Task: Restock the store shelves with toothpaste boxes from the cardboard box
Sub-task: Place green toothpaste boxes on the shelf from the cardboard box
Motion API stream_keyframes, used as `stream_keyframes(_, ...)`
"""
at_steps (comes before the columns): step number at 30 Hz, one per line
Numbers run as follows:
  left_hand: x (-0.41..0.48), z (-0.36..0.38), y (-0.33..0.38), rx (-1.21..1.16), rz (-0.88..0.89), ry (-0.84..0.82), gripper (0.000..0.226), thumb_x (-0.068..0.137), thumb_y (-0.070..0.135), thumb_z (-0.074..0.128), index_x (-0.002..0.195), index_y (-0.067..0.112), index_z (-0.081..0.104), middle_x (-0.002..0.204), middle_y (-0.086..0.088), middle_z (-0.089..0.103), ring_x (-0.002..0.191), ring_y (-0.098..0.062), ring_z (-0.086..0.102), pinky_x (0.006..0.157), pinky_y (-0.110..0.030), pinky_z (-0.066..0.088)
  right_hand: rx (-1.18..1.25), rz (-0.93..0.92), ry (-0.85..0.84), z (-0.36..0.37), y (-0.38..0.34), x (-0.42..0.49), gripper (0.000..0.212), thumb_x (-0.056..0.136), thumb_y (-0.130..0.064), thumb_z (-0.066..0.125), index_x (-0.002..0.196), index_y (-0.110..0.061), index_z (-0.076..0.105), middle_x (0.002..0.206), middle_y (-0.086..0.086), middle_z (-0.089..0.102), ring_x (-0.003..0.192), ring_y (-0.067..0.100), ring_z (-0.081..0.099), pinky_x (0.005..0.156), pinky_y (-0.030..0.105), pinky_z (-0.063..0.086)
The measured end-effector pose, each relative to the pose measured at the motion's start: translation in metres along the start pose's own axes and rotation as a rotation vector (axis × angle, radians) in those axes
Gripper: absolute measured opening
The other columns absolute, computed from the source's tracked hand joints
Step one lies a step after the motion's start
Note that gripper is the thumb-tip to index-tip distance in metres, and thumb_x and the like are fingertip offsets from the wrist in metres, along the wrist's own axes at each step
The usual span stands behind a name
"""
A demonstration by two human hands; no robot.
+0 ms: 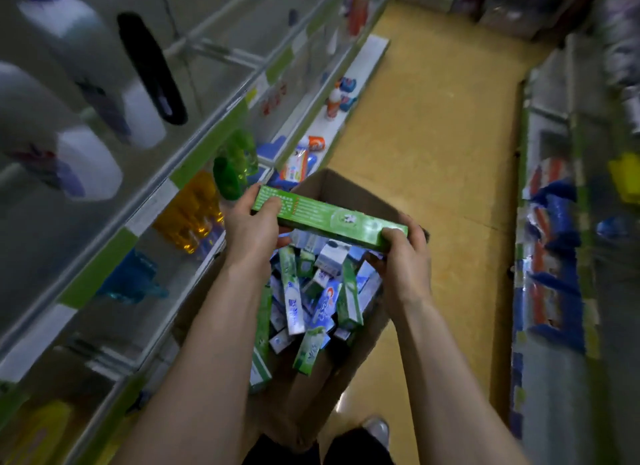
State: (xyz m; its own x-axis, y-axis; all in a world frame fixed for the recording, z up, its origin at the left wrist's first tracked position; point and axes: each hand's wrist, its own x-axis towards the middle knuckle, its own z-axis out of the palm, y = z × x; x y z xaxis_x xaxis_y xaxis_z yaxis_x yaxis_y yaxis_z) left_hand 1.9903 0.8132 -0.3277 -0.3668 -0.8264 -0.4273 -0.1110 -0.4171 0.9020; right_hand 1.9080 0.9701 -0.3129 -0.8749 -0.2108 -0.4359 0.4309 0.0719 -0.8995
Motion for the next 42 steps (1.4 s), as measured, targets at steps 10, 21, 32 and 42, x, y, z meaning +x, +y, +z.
stream_keyframes(10,-0.088,0.094,0.037,0.018,0.075,-0.255,0.038,0.089,0.029,0.056,0.126,0.027,0.053,0.107,-0.01,0.063,0.073,-0.027,0.063,0.039,-0.02,0.04,0.173,-0.303,0.089,-0.109,-0.071,-0.054,0.043,0.094,-0.009,0.055,0.129,-0.032,0.047,0.136,0.01,0.052,0.107,0.018,0.062,0.077,0.032,0.054)
stream_keyframes(21,-0.256,0.148,0.038,-0.02,0.185,-0.553,0.04,0.097,0.014,0.042,0.135,0.025,0.047,0.112,-0.006,0.06,0.083,-0.019,0.061,0.055,-0.028,0.046,0.197,-0.446,0.41,-0.256,-0.084,-0.153,0.03,0.091,-0.029,0.062,0.12,-0.022,0.061,0.114,0.004,0.064,0.092,0.01,0.062,0.063,0.016,0.054)
stream_keyframes(32,-0.407,0.16,0.022,-0.062,0.189,-0.715,0.04,0.086,0.039,0.065,0.119,0.017,0.055,0.084,0.0,0.064,0.083,-0.018,0.061,0.064,-0.03,0.05,0.423,-0.543,0.5,-0.373,-0.091,-0.268,0.03,0.095,-0.023,0.055,0.125,-0.022,0.06,0.109,0.001,0.069,0.093,0.015,0.068,0.061,0.025,0.053)
stream_keyframes(42,-0.549,0.202,0.003,-0.034,0.168,-1.042,0.016,0.094,0.034,0.056,0.09,0.02,0.063,0.07,0.006,0.067,0.07,-0.014,0.061,0.062,-0.029,0.05,0.453,-0.705,0.779,-0.483,-0.087,-0.351,0.033,0.095,-0.023,0.057,0.126,-0.013,0.056,0.111,0.007,0.068,0.088,0.015,0.066,0.063,0.024,0.053)
